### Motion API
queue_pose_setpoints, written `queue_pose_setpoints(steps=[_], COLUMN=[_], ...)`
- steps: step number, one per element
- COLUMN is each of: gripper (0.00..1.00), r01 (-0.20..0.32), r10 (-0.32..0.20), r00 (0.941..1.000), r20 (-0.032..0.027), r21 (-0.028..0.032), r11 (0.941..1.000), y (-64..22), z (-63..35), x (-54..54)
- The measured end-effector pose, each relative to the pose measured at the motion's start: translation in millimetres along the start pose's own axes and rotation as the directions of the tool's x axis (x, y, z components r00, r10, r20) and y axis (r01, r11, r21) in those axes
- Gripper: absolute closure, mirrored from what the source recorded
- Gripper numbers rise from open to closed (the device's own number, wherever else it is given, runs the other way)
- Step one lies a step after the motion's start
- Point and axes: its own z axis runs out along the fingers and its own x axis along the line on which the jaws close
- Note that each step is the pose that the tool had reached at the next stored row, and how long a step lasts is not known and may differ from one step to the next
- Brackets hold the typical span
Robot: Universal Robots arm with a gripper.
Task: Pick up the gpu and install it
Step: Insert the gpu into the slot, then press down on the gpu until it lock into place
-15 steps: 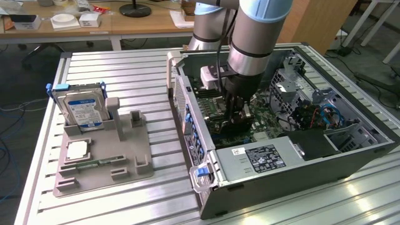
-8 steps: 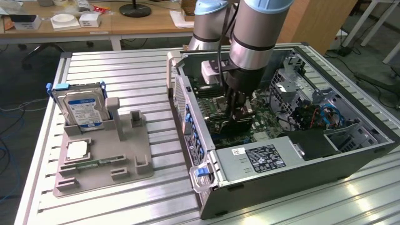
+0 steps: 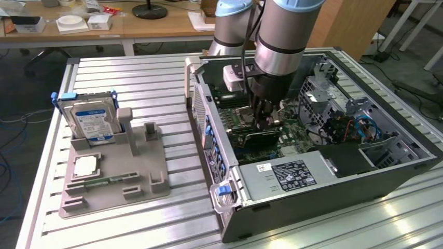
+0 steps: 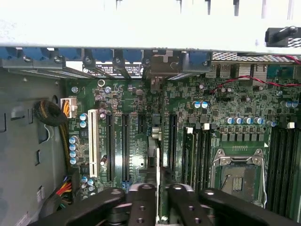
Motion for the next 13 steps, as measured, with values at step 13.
queue_pose_setpoints(steps=[13], gripper=[0.90], r01=[0.000], r10=[0.000], r00=[1.0000], r20=[0.0000], r21=[0.0000], r11=[1.0000], y=[0.0], z=[0.0], x=[0.0])
